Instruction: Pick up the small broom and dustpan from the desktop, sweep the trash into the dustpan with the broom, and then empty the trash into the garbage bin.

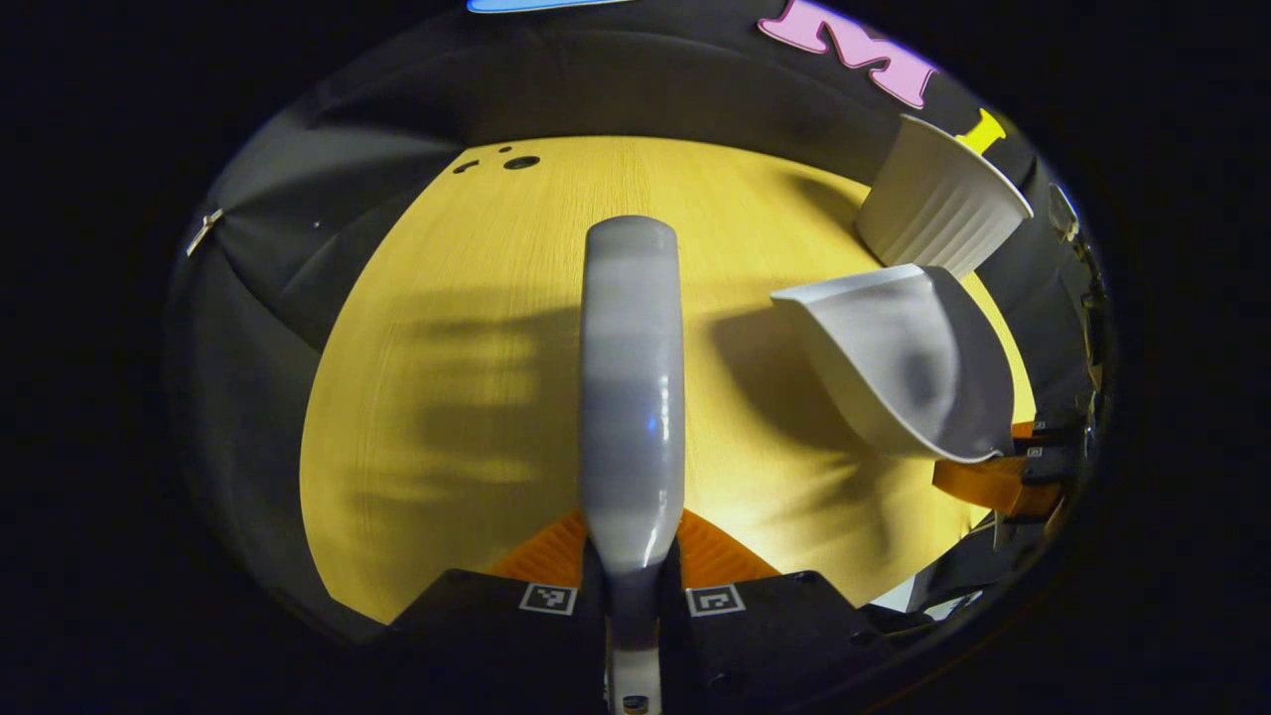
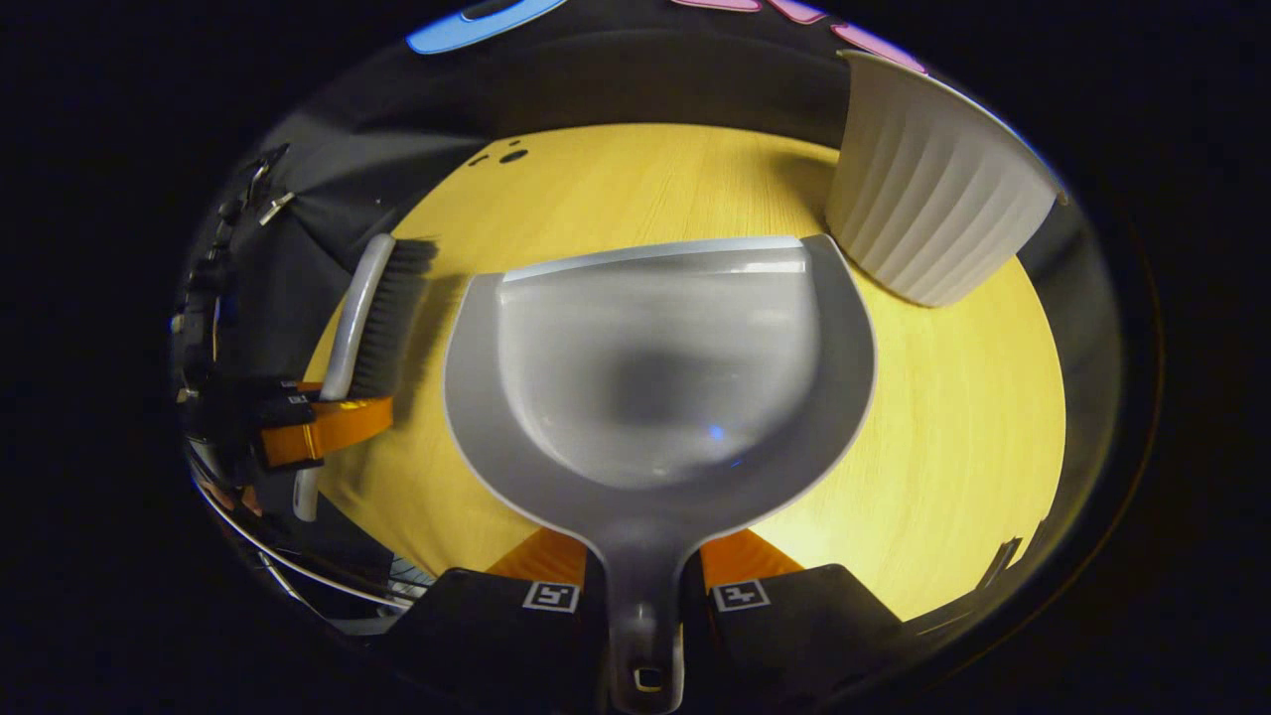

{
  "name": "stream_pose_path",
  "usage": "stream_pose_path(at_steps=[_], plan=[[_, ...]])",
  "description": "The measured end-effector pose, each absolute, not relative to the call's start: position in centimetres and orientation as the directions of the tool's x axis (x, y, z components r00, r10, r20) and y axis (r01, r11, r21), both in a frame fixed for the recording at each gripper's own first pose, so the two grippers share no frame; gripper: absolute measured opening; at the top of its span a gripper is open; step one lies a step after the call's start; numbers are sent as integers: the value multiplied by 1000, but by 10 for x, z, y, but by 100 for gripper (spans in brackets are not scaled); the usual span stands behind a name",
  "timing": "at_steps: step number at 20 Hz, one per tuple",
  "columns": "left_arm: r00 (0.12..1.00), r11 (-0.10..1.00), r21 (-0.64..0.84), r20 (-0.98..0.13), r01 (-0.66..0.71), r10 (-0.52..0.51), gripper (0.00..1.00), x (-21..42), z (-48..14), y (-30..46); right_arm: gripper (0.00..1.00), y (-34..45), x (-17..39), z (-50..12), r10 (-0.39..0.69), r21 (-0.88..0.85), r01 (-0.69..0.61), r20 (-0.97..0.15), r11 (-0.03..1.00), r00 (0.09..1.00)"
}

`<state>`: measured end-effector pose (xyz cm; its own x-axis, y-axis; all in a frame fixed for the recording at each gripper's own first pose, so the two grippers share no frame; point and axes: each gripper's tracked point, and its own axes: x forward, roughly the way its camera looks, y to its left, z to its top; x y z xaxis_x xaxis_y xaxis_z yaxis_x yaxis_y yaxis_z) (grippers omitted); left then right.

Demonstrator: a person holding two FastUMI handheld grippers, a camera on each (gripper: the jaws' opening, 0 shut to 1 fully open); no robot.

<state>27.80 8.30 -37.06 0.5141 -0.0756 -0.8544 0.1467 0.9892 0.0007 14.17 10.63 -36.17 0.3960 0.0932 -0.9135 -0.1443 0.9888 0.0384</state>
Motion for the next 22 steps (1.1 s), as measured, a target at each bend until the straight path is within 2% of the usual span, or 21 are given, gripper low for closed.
stream_pose_path(at_steps=[3, 8, 9, 10, 11, 12, 13, 14, 15, 16, 17, 18, 19, 22], plan=[[477, 991, -14, -876, 134, -76, 23, 286, -376, 83, 34, 101, 136, -380, 80, 47, -103, -933, 994, 350], [437, 990, 21, -899, 136, -41, 31, 285, -372, 85, 35, 104, 137, -383, 81, 80, -15, -941, 997, 328], [438, 990, 28, -898, 138, -36, 31, 286, -374, 85, 36, 104, 136, -383, 86, 90, -2, -941, 996, 328], [440, 990, 30, -897, 138, -34, 29, 286, -374, 85, 46, 105, 137, -384, 85, 92, 6, -939, 996, 334], [443, 989, 30, -896, 142, -37, 30, 284, -376, 84, 27, 107, 136, -384, 89, 97, 7, -938, 995, 335], [451, 988, 31, -892, 149, -40, 35, 282, -374, 83, 41, 109, 136, -383, 98, 107, 7, -937, 994, 335], [461, 987, 35, -886, 159, -42, 33, 284, -372, 82, 51, 112, 136, -381, 113, 123, 8, -934, 992, 340], [466, 984, 29, -883, 174, -57, 43, 284, -368, 78, 66, 116, 138, -379, 128, 140, 8, -930, 990, 345], [479, 982, 34, -876, 186, -61, 55, 285, -364, 76, 74, 118, 138, -376, 141, 154, 10, -925, 988, 353], [503, 980, 43, -862, 195, -63, 68, 287, -357, 73, 75, 118, 139, -373, 140, 155, 13, -922, 988, 362], [531, 979, 61, -846, 194, -52, 81, 287, -351, 74, 98, 116, 141, -370, 135, 150, 11, -920, 989, 368], [558, 980, 70, -828, 185, -46, 93, 287, -342, 72, 99, 114, 140, -363, 131, 147, 14, -917, 989, 376], [573, 981, 63, -818, 183, -54, 99, 283, -339, 66, 99, 113, 140, -357, 131, 150, 18, -911, 988, 390], [618, 982, 56, -783, 182, -70, 96, 264, -317, 49, 99, 110, 140, -325, 144, 178, 29, -875, 984, 462]])
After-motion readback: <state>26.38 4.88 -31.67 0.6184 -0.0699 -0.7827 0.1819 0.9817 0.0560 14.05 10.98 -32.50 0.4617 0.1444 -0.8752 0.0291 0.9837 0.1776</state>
